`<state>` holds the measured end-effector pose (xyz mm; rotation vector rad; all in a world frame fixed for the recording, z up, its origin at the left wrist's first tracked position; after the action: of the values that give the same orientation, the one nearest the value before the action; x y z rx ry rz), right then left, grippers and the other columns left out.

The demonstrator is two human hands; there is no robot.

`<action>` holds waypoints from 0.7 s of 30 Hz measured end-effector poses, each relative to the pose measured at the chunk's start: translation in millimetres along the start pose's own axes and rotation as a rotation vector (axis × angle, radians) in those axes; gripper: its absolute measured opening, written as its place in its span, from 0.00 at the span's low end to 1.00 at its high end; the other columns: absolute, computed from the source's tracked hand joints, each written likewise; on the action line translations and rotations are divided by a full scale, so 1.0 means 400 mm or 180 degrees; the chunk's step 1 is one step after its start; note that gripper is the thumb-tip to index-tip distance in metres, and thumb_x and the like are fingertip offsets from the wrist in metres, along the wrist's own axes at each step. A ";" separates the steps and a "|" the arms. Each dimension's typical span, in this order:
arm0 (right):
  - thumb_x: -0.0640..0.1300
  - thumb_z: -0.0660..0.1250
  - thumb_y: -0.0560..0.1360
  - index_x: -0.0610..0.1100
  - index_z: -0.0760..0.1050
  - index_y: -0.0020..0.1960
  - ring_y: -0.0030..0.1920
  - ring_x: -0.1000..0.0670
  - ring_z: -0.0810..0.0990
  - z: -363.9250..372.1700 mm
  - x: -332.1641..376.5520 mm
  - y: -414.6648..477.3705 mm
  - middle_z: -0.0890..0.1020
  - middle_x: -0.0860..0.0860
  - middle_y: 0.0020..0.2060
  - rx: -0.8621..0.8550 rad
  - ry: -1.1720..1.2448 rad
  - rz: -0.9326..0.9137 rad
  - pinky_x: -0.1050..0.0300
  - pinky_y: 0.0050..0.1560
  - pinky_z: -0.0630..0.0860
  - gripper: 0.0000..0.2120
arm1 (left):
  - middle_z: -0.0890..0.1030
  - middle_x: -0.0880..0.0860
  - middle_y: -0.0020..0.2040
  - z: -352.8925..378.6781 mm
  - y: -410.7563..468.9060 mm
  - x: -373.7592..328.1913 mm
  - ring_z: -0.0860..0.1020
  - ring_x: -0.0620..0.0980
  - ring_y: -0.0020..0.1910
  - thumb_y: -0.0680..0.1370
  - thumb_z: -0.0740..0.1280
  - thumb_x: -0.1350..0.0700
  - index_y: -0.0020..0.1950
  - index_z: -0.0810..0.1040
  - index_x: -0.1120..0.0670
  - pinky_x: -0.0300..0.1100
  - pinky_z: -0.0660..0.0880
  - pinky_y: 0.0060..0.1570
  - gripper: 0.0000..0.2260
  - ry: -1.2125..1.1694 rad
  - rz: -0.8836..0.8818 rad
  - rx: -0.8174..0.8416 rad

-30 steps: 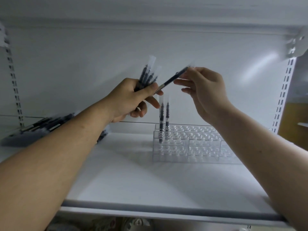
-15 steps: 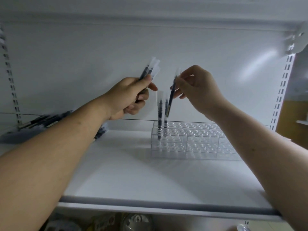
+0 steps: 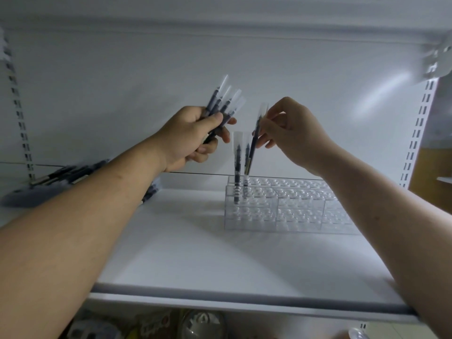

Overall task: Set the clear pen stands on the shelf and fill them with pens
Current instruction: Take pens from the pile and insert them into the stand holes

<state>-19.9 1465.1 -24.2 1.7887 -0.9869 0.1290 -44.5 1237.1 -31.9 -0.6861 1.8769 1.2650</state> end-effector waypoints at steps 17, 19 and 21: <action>0.38 0.65 0.84 0.38 0.71 0.52 0.39 0.47 0.89 0.016 -0.003 -0.014 0.88 0.45 0.39 0.0776 -0.0299 0.0086 0.44 0.46 0.86 0.04 | 0.83 0.52 0.42 -0.005 0.009 0.004 0.64 0.47 0.28 0.88 0.61 0.58 0.63 0.80 0.62 0.38 0.59 0.24 0.11 0.0096 0.0230 -0.0160; 0.37 0.66 0.83 0.39 0.71 0.49 0.39 0.47 0.89 0.013 -0.003 -0.012 0.88 0.45 0.38 0.0815 -0.0296 0.0134 0.44 0.46 0.86 0.05 | 0.84 0.53 0.42 -0.005 0.008 0.002 0.64 0.47 0.27 0.88 0.61 0.58 0.62 0.80 0.62 0.38 0.60 0.24 0.11 0.0125 0.0230 -0.0163; 0.35 0.66 0.82 0.38 0.72 0.48 0.39 0.46 0.89 0.009 0.000 -0.009 0.88 0.45 0.37 0.0866 -0.0251 0.0209 0.43 0.47 0.86 0.05 | 0.86 0.54 0.44 -0.003 0.005 0.000 0.66 0.47 0.27 0.88 0.61 0.58 0.61 0.80 0.62 0.38 0.61 0.24 0.11 0.0179 0.0244 -0.0167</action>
<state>-18.7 1462.7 -28.5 2.0215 -1.1275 0.2454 -46.4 1236.8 -30.7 -0.6896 1.9378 1.3605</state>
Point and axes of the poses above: each hand's wrist, its own y-axis towards the middle knuckle, its own z-axis out of the palm, x = y × z, the point moved 1 cm from there along y, towards the middle knuckle
